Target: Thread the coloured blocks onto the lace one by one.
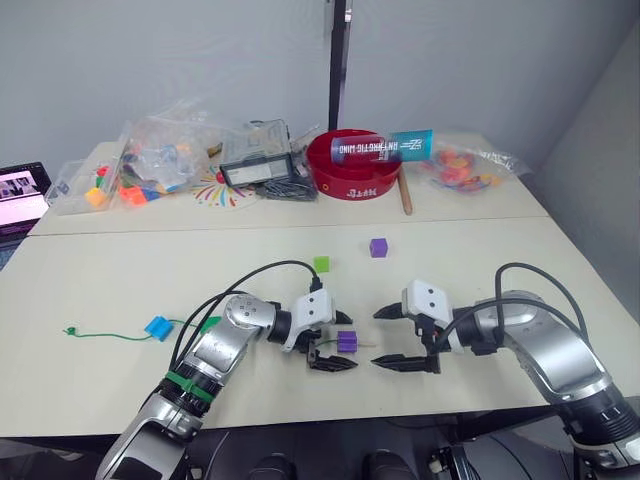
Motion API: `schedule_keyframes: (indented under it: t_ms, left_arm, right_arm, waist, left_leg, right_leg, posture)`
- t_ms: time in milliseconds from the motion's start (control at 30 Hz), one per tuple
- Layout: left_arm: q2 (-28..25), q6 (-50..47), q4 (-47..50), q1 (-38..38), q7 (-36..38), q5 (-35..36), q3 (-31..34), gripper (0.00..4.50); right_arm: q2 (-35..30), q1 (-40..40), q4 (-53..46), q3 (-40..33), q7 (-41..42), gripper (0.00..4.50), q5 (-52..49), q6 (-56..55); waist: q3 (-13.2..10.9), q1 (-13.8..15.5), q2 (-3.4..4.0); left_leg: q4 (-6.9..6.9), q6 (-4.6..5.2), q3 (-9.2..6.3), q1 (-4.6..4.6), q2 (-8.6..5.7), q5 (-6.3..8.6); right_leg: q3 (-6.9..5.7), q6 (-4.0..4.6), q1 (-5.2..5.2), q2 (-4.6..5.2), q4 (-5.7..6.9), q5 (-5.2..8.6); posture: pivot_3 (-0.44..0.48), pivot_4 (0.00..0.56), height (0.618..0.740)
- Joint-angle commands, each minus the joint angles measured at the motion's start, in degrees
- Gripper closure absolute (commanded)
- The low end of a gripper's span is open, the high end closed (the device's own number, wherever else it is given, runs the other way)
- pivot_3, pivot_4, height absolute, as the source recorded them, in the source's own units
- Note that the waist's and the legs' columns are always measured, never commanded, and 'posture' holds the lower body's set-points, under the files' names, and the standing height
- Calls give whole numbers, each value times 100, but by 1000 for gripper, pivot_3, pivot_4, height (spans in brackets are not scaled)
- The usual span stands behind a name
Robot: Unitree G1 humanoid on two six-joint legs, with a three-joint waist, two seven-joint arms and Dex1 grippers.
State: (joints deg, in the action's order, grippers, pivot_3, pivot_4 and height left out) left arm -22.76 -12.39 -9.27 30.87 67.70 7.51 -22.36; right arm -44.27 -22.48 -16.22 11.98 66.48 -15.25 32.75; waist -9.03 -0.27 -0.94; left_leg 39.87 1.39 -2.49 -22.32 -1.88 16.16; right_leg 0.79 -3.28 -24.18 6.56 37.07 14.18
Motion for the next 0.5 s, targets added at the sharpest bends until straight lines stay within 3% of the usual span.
schedule_keyframes:
  t_ms: [33, 167, 367, 500]
  left_arm:
    - [20, 151, 19, 97, 29, -31, 17, 0]
    - [74, 158, -52, 126, -28, -62, 50, 1087]
    - [93, 233, -107, 152, -53, -129, 32, 3069]
    - [42, 256, -79, 123, -17, -117, 29, 3123]
  right_arm:
    - [-28, -28, -28, -61, -42, 21, -10, -138]
    - [-46, -4, 16, 16, -49, 0, 59, -168]
    - [60, -62, 204, 210, -167, 0, 246, -287]
    - [186, -144, 380, 359, -249, 0, 396, -405]
  waist:
    - [0, 12, 0]
    - [0, 15, 0]
    - [0, 13, 0]
    - [0, 2, 0]
  left_leg:
    - [0, 0, 0, 0, 0, 0]
    - [2, 0, 0, 0, -1, 0]
    - [2, 0, 0, 0, -1, 0]
    - [1, -1, 0, 0, -1, 0]
  right_leg:
    - [0, 0, 0, 0, 0, 0]
    - [0, 0, 1, 1, -1, 0]
    - [0, 0, 1, 1, 0, 0]
    - [0, 0, 0, 0, 0, 0]
  posture:
    - [0, 150, 740]
    - [0, 150, 740]
    - [0, 150, 740]
    - [0, 150, 740]
